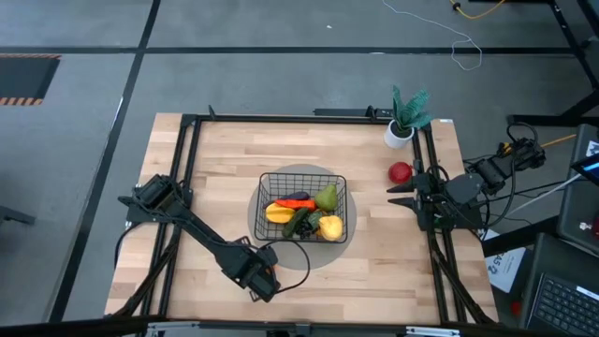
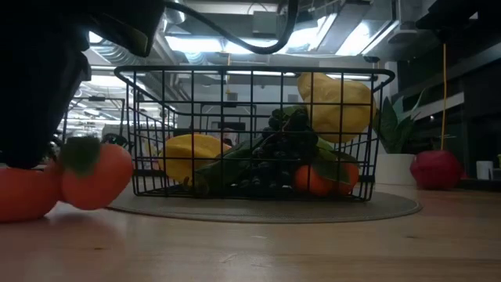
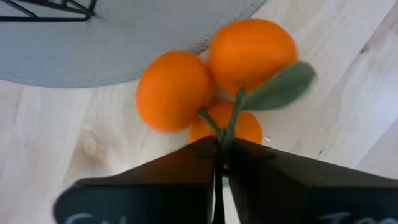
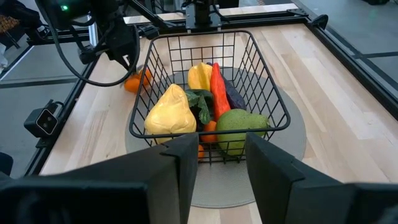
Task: Build produce basket
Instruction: Put the tangerines into the black wire basket
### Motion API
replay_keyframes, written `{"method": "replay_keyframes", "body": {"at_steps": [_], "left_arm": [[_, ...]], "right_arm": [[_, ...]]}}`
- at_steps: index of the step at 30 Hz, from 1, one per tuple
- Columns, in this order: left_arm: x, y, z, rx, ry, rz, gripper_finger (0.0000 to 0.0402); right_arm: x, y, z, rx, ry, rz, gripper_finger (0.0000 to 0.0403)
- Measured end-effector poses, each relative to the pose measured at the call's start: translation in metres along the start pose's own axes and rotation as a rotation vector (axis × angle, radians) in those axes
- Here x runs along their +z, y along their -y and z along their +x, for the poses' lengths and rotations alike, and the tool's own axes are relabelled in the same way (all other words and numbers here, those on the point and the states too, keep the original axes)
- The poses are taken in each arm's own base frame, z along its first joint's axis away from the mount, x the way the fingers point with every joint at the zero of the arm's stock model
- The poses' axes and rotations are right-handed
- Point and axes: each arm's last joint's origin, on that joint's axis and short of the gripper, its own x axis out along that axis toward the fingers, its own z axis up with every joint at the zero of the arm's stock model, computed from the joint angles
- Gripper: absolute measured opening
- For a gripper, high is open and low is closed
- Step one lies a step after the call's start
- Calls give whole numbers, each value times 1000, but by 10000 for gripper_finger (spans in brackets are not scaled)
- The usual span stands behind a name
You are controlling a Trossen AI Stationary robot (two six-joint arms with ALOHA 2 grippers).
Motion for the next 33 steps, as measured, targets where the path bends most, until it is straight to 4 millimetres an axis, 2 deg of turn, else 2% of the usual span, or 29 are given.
{"method": "replay_keyframes", "body": {"at_steps": [9,15,21,26,30,33], "left_arm": [[1,1,-2,-6,1,4,2],[10,14,-20,-67,53,156,1],[25,32,-55,-167,147,330,0],[42,43,-93,-183,328,538,0],[55,46,-123,-143,468,674,0],[60,42,-144,-107,480,772,0]], "right_arm": [[0,0,0,0,0,0,124],[0,-1,2,-3,-9,-4,124],[-1,-3,5,-7,-23,-13,124],[-1,-3,6,-9,-28,-18,124],[-1,-3,6,-9,-27,-15,124],[-1,-3,6,-9,-28,-15,124]]}}
